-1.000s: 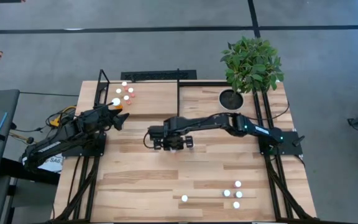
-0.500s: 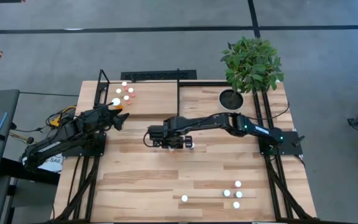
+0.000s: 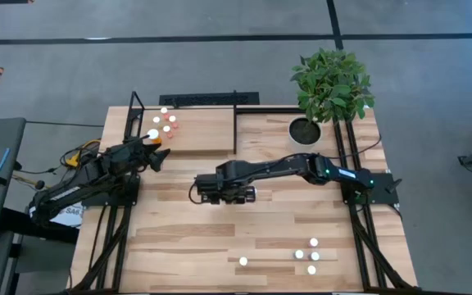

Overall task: Pick and place medicine bottles onto shelf by color
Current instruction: Move the yellow pill bottle to the center

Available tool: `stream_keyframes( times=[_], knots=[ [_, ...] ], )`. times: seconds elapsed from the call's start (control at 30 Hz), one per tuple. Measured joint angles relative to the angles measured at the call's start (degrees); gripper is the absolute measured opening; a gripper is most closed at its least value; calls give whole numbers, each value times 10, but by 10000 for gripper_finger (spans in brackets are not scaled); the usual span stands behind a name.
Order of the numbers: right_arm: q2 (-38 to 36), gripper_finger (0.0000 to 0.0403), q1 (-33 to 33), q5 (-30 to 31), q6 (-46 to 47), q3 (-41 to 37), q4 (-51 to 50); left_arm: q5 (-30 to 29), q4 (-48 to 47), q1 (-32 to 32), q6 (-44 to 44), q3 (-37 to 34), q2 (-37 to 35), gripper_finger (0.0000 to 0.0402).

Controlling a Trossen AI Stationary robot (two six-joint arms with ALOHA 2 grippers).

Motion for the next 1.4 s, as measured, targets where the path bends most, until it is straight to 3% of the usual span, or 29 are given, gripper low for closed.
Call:
stream_keyframes(
  times=[0.47,0.93,1.4],
  knots=[
    [-22,266,114,-17,65,0,-110,0,0,0,0,0,0,309],
    [-19,266,206,-9,79,-4,-50,0,0,0,0,0,0,309],
    [-19,266,222,-17,43,-14,-7,0,0,0,0,0,0,309]
  ],
)
